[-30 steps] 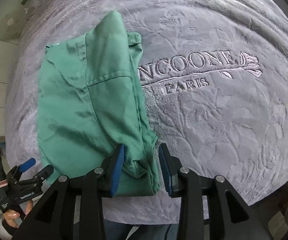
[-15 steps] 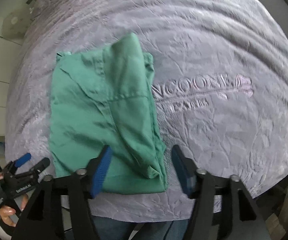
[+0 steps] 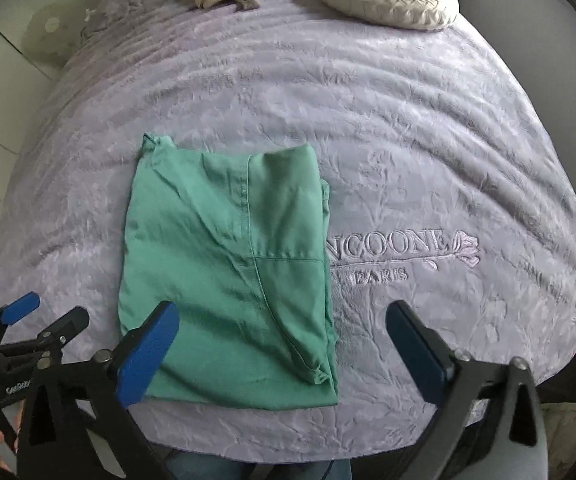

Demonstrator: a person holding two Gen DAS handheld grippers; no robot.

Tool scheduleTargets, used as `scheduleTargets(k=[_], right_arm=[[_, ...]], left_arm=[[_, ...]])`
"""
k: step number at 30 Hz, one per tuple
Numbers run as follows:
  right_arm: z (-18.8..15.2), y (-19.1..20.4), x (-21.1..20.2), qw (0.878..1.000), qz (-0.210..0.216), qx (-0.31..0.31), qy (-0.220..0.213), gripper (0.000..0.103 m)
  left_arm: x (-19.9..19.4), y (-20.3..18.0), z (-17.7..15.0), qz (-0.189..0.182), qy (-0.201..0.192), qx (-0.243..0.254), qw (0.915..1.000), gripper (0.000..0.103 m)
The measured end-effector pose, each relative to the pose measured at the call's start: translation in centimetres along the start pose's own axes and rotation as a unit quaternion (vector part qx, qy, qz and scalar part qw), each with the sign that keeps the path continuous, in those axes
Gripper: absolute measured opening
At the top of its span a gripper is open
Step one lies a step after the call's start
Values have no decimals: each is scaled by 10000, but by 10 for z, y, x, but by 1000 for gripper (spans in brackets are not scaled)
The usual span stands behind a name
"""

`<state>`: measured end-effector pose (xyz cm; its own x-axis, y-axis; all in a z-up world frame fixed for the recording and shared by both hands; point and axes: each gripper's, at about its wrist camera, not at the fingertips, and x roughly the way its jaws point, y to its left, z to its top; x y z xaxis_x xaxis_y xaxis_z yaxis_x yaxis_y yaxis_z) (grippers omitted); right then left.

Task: Fold large clothes

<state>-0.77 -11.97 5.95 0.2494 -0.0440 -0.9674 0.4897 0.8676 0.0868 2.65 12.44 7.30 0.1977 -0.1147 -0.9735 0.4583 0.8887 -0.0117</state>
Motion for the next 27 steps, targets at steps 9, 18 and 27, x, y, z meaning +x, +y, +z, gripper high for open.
scheduleTargets(k=[9,18,27], right_arm=[[-2,7,1,9997,-213,18,144,103],[-1,11,2,9991,-345,-34,227,103],[3,10,2,9990,-386,-64,227,103]], left_arm=[[-4,0,0,197,-105,-56,9997,103],[-7,-5,0,276,-180,-13,9995,103],[-7,-9,0,259,-180,32,9995,103]])
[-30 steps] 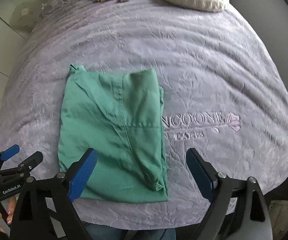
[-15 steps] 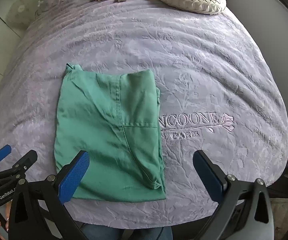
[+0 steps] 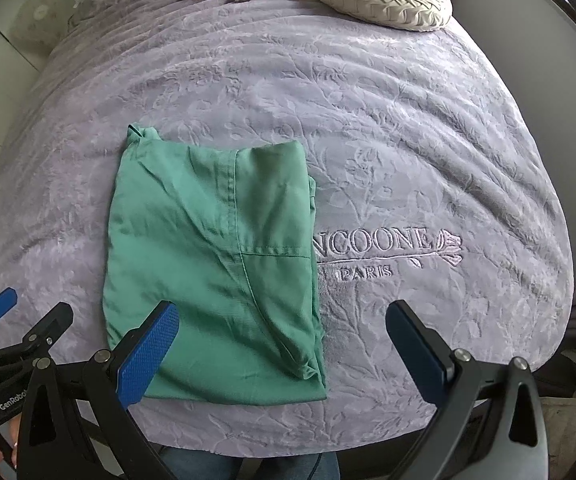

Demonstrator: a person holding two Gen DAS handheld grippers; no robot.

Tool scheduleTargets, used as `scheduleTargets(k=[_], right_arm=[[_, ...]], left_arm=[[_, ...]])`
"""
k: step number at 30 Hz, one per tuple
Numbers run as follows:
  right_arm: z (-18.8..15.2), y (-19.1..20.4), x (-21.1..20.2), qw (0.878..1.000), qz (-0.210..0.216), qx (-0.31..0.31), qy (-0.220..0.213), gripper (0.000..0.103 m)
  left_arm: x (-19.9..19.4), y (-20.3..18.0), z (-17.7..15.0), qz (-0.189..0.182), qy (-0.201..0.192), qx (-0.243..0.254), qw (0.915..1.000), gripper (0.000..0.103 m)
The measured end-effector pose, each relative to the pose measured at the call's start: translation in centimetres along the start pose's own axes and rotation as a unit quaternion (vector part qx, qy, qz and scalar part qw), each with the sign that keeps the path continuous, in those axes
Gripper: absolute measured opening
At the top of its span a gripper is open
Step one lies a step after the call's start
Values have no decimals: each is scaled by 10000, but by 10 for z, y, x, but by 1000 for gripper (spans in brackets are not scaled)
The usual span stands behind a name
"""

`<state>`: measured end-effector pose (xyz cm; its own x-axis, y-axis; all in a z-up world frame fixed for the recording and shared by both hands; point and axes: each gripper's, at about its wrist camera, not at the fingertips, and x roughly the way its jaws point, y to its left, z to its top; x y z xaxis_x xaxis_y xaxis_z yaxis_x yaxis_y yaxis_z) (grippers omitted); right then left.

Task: Fold large clothes

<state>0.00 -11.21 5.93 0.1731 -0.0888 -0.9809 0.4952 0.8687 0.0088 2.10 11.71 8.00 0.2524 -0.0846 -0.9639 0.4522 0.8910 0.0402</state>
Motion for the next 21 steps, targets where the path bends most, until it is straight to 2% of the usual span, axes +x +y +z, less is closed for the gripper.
scheduleTargets(k=[21], right_arm=[[2,3,0,10000,-56,-67,16,103]], left_arm=[[-2,-3,2,11,-38,23,10000,103]])
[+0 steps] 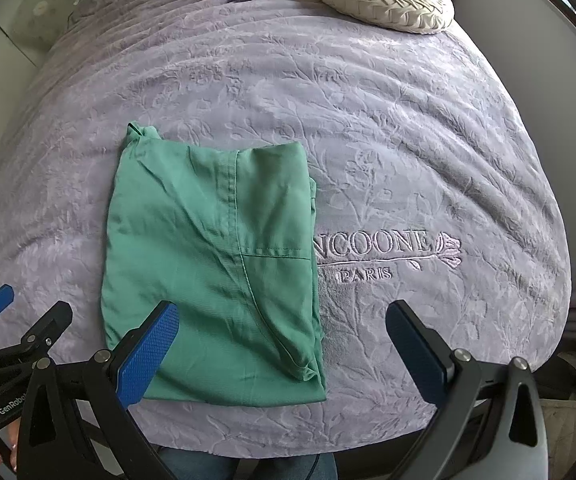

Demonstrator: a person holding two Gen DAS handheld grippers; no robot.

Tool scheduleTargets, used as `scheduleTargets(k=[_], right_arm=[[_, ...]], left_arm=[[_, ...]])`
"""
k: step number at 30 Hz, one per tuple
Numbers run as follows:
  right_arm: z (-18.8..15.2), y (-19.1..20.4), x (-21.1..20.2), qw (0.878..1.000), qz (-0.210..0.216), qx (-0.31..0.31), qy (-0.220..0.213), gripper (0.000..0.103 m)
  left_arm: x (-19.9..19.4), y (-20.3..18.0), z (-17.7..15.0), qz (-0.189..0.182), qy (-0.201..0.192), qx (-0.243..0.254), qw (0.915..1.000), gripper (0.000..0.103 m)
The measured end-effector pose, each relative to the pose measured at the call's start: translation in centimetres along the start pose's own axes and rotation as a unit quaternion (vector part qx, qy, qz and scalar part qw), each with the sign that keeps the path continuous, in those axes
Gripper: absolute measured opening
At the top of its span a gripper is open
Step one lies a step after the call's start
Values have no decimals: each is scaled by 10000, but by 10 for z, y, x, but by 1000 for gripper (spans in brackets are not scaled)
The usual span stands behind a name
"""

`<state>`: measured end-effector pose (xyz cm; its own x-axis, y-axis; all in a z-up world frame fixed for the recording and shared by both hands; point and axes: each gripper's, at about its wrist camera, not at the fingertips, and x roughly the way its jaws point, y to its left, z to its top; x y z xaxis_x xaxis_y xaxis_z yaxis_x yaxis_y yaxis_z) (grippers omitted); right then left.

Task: Fold large clothes

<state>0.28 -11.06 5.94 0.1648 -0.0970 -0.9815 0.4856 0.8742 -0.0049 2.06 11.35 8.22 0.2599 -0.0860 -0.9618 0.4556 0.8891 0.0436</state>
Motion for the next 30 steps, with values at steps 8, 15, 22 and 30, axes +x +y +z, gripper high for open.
scheduleTargets(k=[8,15,22,30], right_arm=[[0,0,0,10000,-7,-1,-5,103],[2,-2,1,10000,-2,-13,9,103],[2,-2,2,10000,-11,-18,9,103],[1,0,1,10000,-9,-10,11,103]], left_arm=[[-1,-2,0,0,-4,-10,10000,103],[-1,-4,0,7,-3,8,10000,103],[-1,-5,0,8,-2,1,10000,103],[0,-4,-1,6,-3,2,10000,103]])
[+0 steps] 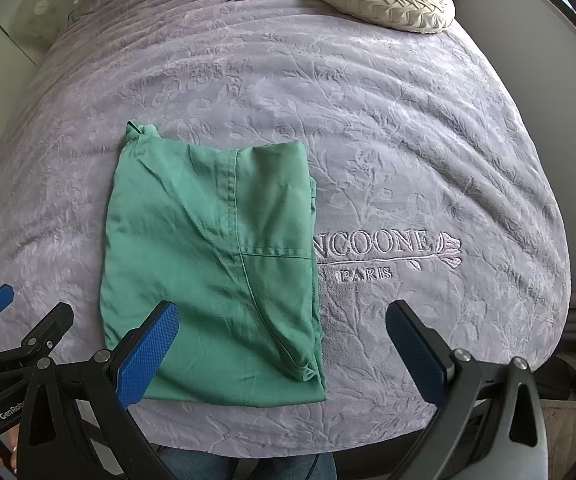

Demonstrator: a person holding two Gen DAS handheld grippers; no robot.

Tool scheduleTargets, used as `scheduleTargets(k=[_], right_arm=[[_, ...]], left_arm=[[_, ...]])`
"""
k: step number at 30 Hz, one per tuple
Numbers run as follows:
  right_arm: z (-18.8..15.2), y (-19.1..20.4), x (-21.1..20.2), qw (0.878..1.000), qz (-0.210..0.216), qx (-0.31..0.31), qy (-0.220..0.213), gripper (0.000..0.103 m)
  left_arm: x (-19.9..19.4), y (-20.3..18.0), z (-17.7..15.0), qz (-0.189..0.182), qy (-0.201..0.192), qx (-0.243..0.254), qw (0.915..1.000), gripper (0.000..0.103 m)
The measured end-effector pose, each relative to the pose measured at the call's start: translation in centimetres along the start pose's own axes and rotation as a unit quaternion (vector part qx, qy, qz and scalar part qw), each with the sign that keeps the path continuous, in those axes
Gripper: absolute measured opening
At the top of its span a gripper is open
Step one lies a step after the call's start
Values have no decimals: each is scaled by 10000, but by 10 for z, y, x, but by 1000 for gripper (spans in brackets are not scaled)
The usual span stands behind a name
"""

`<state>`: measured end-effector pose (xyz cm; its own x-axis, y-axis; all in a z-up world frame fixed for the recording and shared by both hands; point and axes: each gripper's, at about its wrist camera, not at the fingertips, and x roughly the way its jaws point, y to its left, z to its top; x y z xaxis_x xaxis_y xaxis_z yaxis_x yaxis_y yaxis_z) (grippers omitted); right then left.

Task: Fold large clothes

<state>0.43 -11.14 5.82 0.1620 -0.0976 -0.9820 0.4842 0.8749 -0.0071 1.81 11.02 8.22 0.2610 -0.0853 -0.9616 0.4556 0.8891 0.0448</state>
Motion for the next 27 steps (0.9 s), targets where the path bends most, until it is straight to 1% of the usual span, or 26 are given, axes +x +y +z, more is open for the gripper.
scheduleTargets(k=[27], right_arm=[[1,5,5,10000,1,-44,61,103]], left_arm=[[1,-2,1,-2,9,1,10000,103]])
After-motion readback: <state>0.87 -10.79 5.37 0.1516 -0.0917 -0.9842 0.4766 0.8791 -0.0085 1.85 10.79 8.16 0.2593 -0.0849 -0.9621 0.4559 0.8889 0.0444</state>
